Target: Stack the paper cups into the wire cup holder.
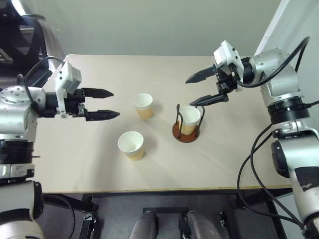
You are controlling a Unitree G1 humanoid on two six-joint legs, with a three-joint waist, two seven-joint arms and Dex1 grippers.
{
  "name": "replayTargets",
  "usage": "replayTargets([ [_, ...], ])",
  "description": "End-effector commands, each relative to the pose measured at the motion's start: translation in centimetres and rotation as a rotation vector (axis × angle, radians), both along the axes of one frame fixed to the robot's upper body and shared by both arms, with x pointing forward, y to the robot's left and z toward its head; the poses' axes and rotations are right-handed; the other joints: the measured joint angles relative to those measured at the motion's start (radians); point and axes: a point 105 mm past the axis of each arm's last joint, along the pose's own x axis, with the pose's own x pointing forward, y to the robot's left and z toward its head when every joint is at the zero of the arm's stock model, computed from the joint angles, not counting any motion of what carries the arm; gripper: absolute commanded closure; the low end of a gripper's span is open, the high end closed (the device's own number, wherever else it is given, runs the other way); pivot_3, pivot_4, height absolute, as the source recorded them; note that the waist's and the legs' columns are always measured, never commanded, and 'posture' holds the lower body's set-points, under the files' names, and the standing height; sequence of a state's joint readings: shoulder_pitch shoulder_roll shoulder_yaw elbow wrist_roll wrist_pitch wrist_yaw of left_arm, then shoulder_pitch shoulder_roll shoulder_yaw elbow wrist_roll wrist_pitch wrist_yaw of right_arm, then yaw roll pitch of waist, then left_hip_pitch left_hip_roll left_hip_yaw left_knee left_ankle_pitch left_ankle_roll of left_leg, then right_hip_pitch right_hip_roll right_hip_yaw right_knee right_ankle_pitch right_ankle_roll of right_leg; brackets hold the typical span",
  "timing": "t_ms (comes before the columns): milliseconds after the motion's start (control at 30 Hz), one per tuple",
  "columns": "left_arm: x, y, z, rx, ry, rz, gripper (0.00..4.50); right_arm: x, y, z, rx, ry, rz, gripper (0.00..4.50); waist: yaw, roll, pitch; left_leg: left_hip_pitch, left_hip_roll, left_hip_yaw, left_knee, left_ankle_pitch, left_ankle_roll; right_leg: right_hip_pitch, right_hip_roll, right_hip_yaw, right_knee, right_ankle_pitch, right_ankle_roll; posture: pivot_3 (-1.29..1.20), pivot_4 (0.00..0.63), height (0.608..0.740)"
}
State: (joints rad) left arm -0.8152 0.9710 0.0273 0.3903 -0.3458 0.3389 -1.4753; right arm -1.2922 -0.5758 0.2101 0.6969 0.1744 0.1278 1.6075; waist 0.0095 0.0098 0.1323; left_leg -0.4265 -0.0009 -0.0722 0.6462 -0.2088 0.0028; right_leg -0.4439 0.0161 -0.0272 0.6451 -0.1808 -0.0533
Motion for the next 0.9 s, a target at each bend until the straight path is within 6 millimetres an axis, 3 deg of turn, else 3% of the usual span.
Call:
replayTargets([
  [33, 0.3, 0.3, 0.3, 0.185, -0.078, -0.040, 0.00, 0.0, -0.2, 1.9, -0.010, -0.066, -0.001, 0.72, 0.001, 0.000, 0.000, 0.000, 0.000, 0.000, 0.000, 0.000, 0.000, 0.000, 0.000, 0.000, 0.000, 0.000, 0.000, 0.00, 0.150, 0.740],
  [600, 4.3, -1.1, -1.6, 0.478, -0.141, -0.106, 0.00, 0.1, -0.6, 2.1, -0.042, -0.094, -0.019, 0.72, 0.002, 0.000, 0.000, -0.001, 0.000, 0.000, -0.001, -0.001, 0.001, 0.000, 0.000, 0.000, -0.001, 0.002, 0.003, 0.00, 0.150, 0.740],
  [733, 5.9, -1.9, -1.2, 0.520, -0.193, -0.070, 0.00, 0.1, -0.6, 2.2, -0.050, -0.098, -0.019, 0.72, 0.004, 0.000, 0.000, -0.001, 0.000, 0.000, 0.000, -0.001, 0.001, 0.000, 0.000, 0.000, -0.001, 0.002, 0.003, 0.00, 0.150, 0.740],
  [900, 6.6, -2.3, -1.3, 0.573, -0.194, -0.070, 0.00, 0.2, -0.8, 2.4, -0.059, -0.091, -0.027, 0.72, 0.005, 0.000, 0.000, -0.002, 0.000, 0.000, 0.000, -0.001, 0.002, 0.000, 0.000, 0.000, -0.002, 0.003, 0.004, 0.00, 0.150, 0.740],
])
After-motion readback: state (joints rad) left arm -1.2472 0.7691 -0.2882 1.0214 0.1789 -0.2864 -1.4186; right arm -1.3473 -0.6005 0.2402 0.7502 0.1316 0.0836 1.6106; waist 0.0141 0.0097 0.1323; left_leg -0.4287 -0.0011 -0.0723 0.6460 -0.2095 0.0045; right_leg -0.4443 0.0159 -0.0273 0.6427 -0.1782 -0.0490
